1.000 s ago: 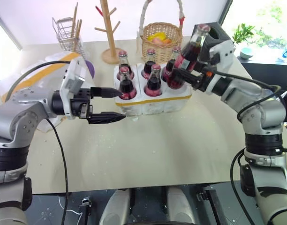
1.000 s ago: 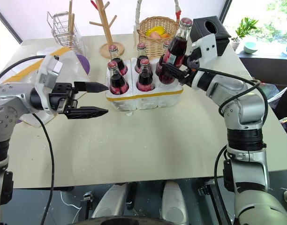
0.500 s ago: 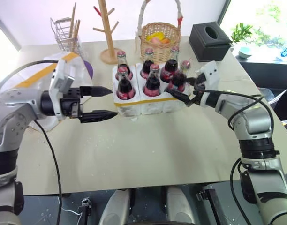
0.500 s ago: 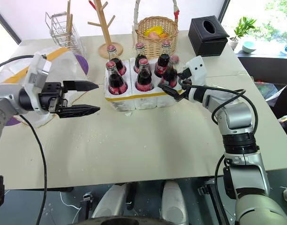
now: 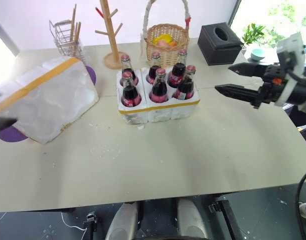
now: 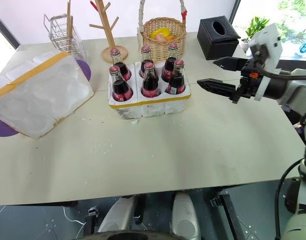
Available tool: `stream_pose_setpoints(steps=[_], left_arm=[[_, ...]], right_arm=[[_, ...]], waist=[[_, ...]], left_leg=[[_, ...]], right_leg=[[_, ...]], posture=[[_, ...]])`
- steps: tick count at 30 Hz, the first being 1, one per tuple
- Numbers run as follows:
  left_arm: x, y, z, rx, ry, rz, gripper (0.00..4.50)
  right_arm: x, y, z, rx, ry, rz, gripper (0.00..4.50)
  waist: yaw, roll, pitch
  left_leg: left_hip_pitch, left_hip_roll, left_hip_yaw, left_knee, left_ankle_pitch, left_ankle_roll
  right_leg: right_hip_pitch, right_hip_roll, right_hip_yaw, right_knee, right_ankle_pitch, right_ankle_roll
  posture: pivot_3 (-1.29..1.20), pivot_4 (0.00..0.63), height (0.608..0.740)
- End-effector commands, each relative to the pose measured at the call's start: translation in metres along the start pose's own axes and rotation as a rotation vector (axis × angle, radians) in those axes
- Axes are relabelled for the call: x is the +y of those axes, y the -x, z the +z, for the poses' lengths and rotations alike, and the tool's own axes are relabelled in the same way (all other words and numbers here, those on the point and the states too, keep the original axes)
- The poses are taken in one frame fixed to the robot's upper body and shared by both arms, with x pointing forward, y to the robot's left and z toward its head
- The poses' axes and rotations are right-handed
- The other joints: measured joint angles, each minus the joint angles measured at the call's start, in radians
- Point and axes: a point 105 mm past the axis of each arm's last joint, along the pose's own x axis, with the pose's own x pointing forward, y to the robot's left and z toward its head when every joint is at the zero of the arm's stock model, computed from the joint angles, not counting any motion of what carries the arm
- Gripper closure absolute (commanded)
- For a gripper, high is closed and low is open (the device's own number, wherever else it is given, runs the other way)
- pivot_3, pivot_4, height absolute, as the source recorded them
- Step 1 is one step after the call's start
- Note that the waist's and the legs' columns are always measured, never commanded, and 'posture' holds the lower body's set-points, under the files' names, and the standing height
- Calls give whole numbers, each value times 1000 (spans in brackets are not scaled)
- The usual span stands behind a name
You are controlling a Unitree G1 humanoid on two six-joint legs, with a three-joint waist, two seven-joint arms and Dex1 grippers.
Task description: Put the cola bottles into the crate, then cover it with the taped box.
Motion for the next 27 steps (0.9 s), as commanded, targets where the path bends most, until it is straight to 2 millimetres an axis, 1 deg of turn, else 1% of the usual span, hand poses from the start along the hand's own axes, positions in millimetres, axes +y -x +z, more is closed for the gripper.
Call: stream_pose_setpoints(steps=[1, 3, 6, 8, 9, 11, 12, 14, 15, 18, 20, 23, 27], left_arm=[[18, 25, -16, 144, -72, 109, 0], [34, 27, -33, 252, -92, 126, 0], [65, 17, -60, 425, -120, 178, 0], [75, 10, -75, 522, -137, 182, 0], [74, 4, -77, 523, -118, 150, 0], [73, -9, -80, 507, -84, 93, 0], [75, -15, -82, 507, -79, 84, 0], [82, -27, -87, 521, -81, 79, 0], [85, -34, -87, 520, -79, 75, 0], [93, -59, -78, 473, -54, 49, 0], [96, -74, -71, 452, -39, 33, 0], [98, -88, -72, 479, -46, 12, 0], [97, -105, -76, 500, -43, -8, 0]], right_arm=[[13, 6, 18, -52, 38, 78, 14], [19, 2, 19, -69, 46, 117, 14], [22, -7, 18, -98, 11, 147, 14], [21, -11, 15, -97, -6, 145, 14], [21, -12, 14, -92, -8, 140, 14], [22, -12, 13, -86, -9, 135, 14], [22, -11, 13, -86, -9, 134, 14], [25, -8, 15, -86, -7, 130, 14], [26, -6, 15, -86, -5, 127, 14], [29, -2, 17, -81, -2, 109, 14], [32, 1, 17, -75, 4, 102, 14], [37, 6, 20, -70, 17, 103, 14], [43, 10, 24, -71, 27, 103, 14]], waist=[[2, 0, 0], [8, 0, 0], [11, -1, -1], [9, -1, -1], [6, 0, -1], [6, -2, -1], [7, -2, -1], [8, -3, 0], [9, -3, 0], [12, -4, -1], [10, -7, -2], [5, -10, -3], [6, -10, -3]], left_leg=[[0, 1, 3, 0, -1, -2], [0, 3, 4, 0, -2, -2], [-1, 7, 9, 0, -2, -3], [-3, 9, 13, -1, -2, -3], [-5, 9, 15, -1, -2, -3], [-9, 9, 18, -1, -2, -2], [-11, 8, 19, -1, -1, 0], [-11, 8, 21, -1, -2, 2], [-12, 9, 23, -1, -2, 3], [-11, 9, 26, 2, -2, 4], [-9, 9, 26, 7, -2, 4], [-8, 10, 27, 10, -2, 4], [-8, 12, 27, 10, -3, 5]], right_leg=[[-1, -2, -1, -1, 1, -1], [-2, -5, -2, -1, 1, -2], [-6, -8, -6, -1, 1, -2], [-5, -10, -7, -1, 2, -2], [-5, -10, -7, -1, 2, -2], [-10, -12, -7, -1, 2, -2], [-11, -11, -7, 0, 2, -1], [-12, -8, -8, 1, 6, 6], [-13, -8, -8, 2, 6, 6], [-11, -6, -8, 4, 7, 7], [-8, -4, -8, 5, 9, 8], [-5, -4, -7, 4, 10, 10], [-5, -4, -6, 4, 10, 10]], posture=[[0, 150, 734], [0, 150, 734], [0, 150, 734], [0, 150, 734], [0, 150, 734], [0, 150, 734], [0, 150, 734], [0, 150, 734], [0, 150, 734], [0, 150, 734], [0, 150, 734], [0, 150, 734], [0, 150, 734]])
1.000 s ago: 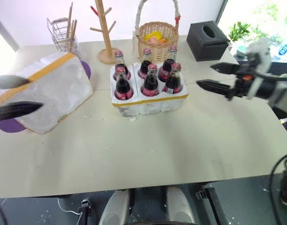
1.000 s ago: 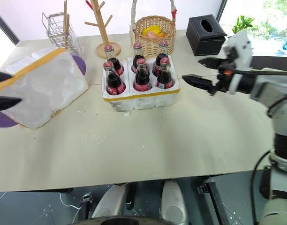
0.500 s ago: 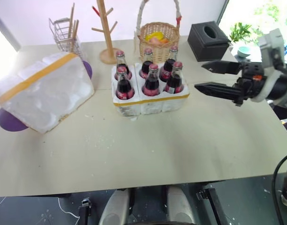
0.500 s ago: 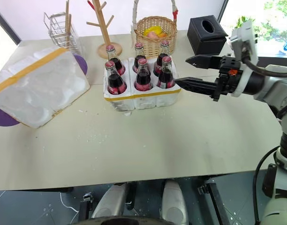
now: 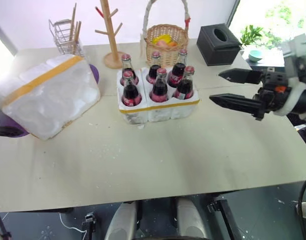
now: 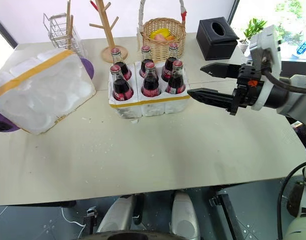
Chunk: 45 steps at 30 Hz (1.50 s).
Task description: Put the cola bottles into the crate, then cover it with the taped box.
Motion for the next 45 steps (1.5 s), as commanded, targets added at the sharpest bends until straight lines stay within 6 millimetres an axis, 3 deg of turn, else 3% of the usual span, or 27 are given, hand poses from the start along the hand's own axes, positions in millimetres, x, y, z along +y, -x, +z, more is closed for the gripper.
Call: stream_pose_setpoints(steps=[1, 4, 6, 7, 13, 14, 19, 21, 27, 33, 37, 42, 45], left_arm=[[2, -5, -1, 32, -5, 8, 0], [1, -12, -1, 46, -4, 2, 0], [1, -16, 0, 44, -5, 4, 543], [0, -18, 2, 32, -2, -3, 885], [1, -18, 6, 23, -31, -2, 4033], [3, -18, 5, 30, -54, 20, 4200], [20, -18, 19, -38, -175, 203, 4214], [30, -15, 35, -110, -245, 327, 4214], [35, 18, 126, -465, -410, 623, 4214], [11, 44, 192, -599, -499, 740, 4214], [-25, 58, 234, -721, -616, 746, 4214], [-70, 45, 254, -678, -851, 777, 4214], [-67, 21, 240, -597, -939, 808, 4214]], right_arm=[[9, 6, 13, -21, 56, -6, 14], [10, 7, 13, -21, 55, -13, 14], [11, 8, 12, -24, 53, -20, 0], [12, 8, 12, -26, 51, -22, 0], [12, 9, 10, -20, 57, -38, 0], [12, 9, 8, -8, 64, -37, 0], [13, 14, -4, 56, 68, -28, 0], [17, 19, -7, 85, 75, -11, 0], [10, 19, -9, 88, 81, -77, 0], [12, 16, -7, 60, 73, -78, 0], [7, 17, -7, 50, 62, -118, 0], [7, 19, -7, 35, 44, -140, 0], [7, 20, -9, 32, 36, -150, 0]], waist=[[2, 0, 0], [6, 0, 0], [8, -1, -1], [8, -1, -1], [11, 0, -1], [14, 0, -1], [25, -1, -1], [29, 0, -2], [31, -4, -1], [24, -5, -2], [25, -5, -2], [26, -5, -2], [26, -4, -2]], left_leg=[[0, 0, 0, 0, 0, 0], [0, 0, 0, 0, 0, 0], [0, 0, 0, 0, 0, 0], [0, 0, 0, 0, 0, 0], [0, 0, 0, 1, 0, 0], [0, 0, 0, 1, 0, 0], [1, 0, 0, 1, 0, 0], [1, 0, 0, 1, 0, 0], [-2, 0, -6, 6, 0, 0], [-3, -2, -2, 7, -3, 4], [-3, -2, -1, 7, -3, 4], [-3, -2, -1, 8, -3, 4], [-1, -2, 0, 8, -3, 4]], right_leg=[[0, 0, 0, 0, 0, 0], [0, 0, 0, 0, 0, 0], [0, 0, 0, 0, 0, 0], [0, 0, 0, 0, 0, 0], [0, -1, 0, 0, 0, 0], [0, -1, 0, 0, 0, 0], [0, -1, 0, 1, 0, 0], [0, -1, 0, 2, 0, 0], [0, -1, 0, 1, 0, -1], [1, -3, 2, -2, 3, 3], [1, -3, 2, -1, 3, 3], [1, -3, 3, -2, 3, 3], [3, -3, 3, -2, 3, 3]], posture=[[0, 150, 734], [0, 150, 734], [0, 150, 734], [0, 150, 734], [0, 150, 734], [0, 150, 734], [0, 150, 734], [0, 150, 734], [0, 150, 734], [0, 150, 734], [0, 150, 734], [0, 150, 734], [0, 150, 734]])
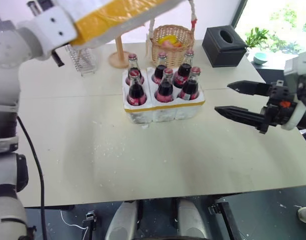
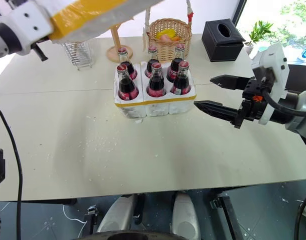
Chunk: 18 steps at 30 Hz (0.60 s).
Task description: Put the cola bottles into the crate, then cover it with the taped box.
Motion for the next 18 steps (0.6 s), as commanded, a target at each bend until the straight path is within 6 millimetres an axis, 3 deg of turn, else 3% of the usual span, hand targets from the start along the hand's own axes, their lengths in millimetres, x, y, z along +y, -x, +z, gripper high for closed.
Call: stream_pose_setpoints(steps=[1, 6, 8, 12, 18], left_arm=[[-21, -2, -10, 47, -148, -14, 4214], [-62, -12, -4, 50, -255, -89, 4214], [-66, -18, 6, 22, -262, -83, 4214], [-47, -21, 27, -25, -241, -21, 4214], [-24, -14, 28, -16, -307, 27, 4214]], right_arm=[[2, 5, 9, -44, 29, -16, 0], [0, 6, 9, -65, 16, -36, 0], [-2, 7, 9, -75, 9, -45, 0], [-2, 7, 6, -74, 4, -59, 0], [-3, 6, 8, -86, 1, -75, 0]], waist=[[-3, 0, 0], [3, 0, 0], [9, 0, -1], [23, 0, -1], [27, 0, -1]], left_leg=[[1, 0, 0, 0, 0, 0], [1, 1, 0, 1, 0, 0], [2, 1, 0, 1, 0, 0], [2, 1, -1, 3, 0, 0], [2, 1, -1, 3, 0, 0]], right_leg=[[1, 0, 0, 0, 0, 0], [1, 1, 1, 0, 0, 0], [4, 1, 1, -2, 0, 0], [6, 1, 0, -3, 0, 0], [6, 1, 0, -3, 0, 0]], posture=[[0, 150, 734], [0, 150, 734], [0, 150, 734], [0, 150, 734], [0, 150, 734]])
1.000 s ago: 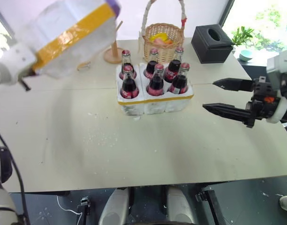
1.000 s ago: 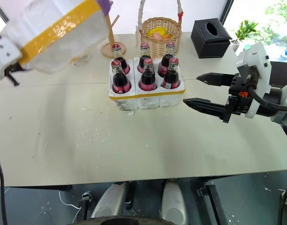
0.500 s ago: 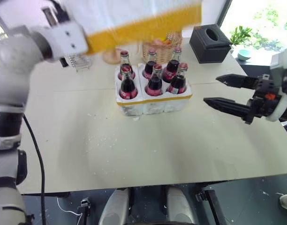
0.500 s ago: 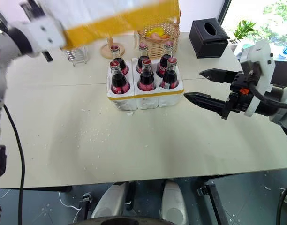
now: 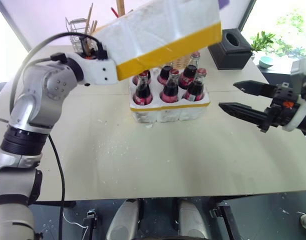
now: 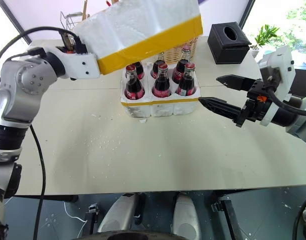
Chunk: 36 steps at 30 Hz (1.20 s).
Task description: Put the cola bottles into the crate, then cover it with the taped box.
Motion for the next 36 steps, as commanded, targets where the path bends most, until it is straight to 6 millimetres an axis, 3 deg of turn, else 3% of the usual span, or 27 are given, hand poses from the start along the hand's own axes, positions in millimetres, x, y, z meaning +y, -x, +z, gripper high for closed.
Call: stream_pose_setpoints(steps=[1, 12, 22, 26, 36], left_arm=[[19, 7, 6, -17, -76, 52, 4214], [24, 5, 27, -71, -140, 75, 4214], [22, -6, 27, -53, -225, 104, 4214], [5, -16, 29, -56, -249, 53, 4214], [19, -23, 46, -89, -262, 86, 4214]], right_arm=[[4, 3, 14, -58, 50, -9, 0], [7, 1, 16, -48, 63, 16, 0], [10, -1, 16, -53, 62, 19, 0], [10, -2, 16, -54, 60, 18, 0], [10, -3, 14, -66, 43, 3, 0]], waist=[[0, 0, 0], [1, 0, 0], [2, 0, 0], [1, 0, 0], [-1, 0, 0]], left_leg=[[0, 0, 0, 0, 0, 0], [0, 0, 0, 0, 0, 0], [0, 0, 1, 0, 0, 0], [0, 0, 1, 0, 0, 0], [-1, 0, 1, 0, 0, 1]], right_leg=[[0, 0, 0, 0, 0, 0], [0, 0, 0, 0, 0, 0], [0, 0, 0, 0, 0, 0], [0, 0, 0, 0, 0, 0], [-1, 0, 0, 1, 0, 0]], posture=[[0, 150, 734], [0, 150, 734], [0, 150, 734], [0, 150, 734], [0, 150, 734]])
